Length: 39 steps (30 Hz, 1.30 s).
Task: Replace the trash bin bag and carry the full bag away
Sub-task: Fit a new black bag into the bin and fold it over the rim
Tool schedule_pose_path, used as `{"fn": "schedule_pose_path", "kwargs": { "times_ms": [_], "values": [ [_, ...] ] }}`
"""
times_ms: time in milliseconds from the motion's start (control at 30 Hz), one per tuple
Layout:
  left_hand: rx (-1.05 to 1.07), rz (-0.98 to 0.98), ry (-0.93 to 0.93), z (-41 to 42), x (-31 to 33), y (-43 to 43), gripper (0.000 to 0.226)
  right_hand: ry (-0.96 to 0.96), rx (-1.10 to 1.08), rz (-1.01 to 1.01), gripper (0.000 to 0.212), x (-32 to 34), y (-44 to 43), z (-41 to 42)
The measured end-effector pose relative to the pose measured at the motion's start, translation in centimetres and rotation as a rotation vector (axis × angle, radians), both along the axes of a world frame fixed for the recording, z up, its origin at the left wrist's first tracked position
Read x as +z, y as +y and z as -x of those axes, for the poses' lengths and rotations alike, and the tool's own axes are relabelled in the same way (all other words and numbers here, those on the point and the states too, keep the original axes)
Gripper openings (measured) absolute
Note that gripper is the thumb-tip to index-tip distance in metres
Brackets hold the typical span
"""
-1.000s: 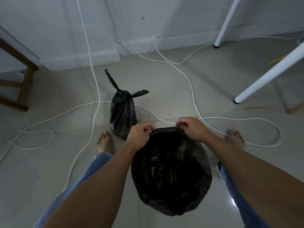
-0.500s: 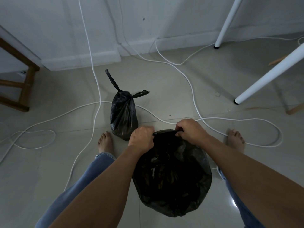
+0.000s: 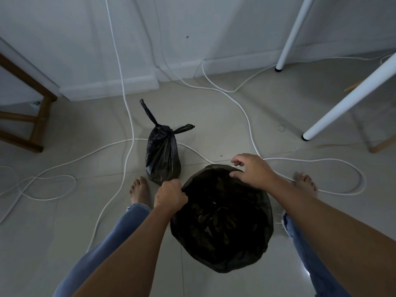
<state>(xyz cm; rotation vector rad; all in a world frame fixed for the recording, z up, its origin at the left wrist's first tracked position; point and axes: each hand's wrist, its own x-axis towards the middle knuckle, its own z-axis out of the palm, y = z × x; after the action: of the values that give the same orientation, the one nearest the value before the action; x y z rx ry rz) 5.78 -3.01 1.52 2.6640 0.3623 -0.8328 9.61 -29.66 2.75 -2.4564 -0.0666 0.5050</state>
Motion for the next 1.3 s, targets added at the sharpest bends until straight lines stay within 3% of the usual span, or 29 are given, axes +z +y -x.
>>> {"fn": "schedule_pose_path", "kwargs": {
  "times_ms": [67,233,500,667,833,1000,1300],
  "values": [
    [-0.049,-0.002,0.030,-0.4,1.1,0.1,0.026,-0.018,0.007,0.012,0.040,0.1,0.1,0.0],
    [-0.119,0.108,-0.210,-2.2,2.0,-1.2,0.047,-0.116,0.027,0.034,0.034,-0.2,0.0,0.0],
    [-0.242,0.168,-0.316,-4.3,1.5,-4.9,0.040,-0.120,0.091,0.120,0.037,-0.7,0.5,0.1],
    [-0.249,0.165,-0.327,-4.4,0.8,-5.6,0.020,-0.126,0.068,0.129,0.020,-1.1,0.6,-0.1],
    [-0.232,0.183,-0.373,-4.5,0.6,-5.4,0.017,-0.124,0.091,0.099,0.008,-1.0,0.4,-0.4],
    [-0.225,0.240,-0.357,-4.8,0.5,-5.2,0.011,-0.069,0.060,0.040,0.002,-1.1,0.4,-0.6],
    [-0.081,0.304,-0.246,-5.4,0.2,-4.8,0.012,0.040,-0.039,-0.087,0.010,-0.8,0.1,-1.2]
  ]
}}
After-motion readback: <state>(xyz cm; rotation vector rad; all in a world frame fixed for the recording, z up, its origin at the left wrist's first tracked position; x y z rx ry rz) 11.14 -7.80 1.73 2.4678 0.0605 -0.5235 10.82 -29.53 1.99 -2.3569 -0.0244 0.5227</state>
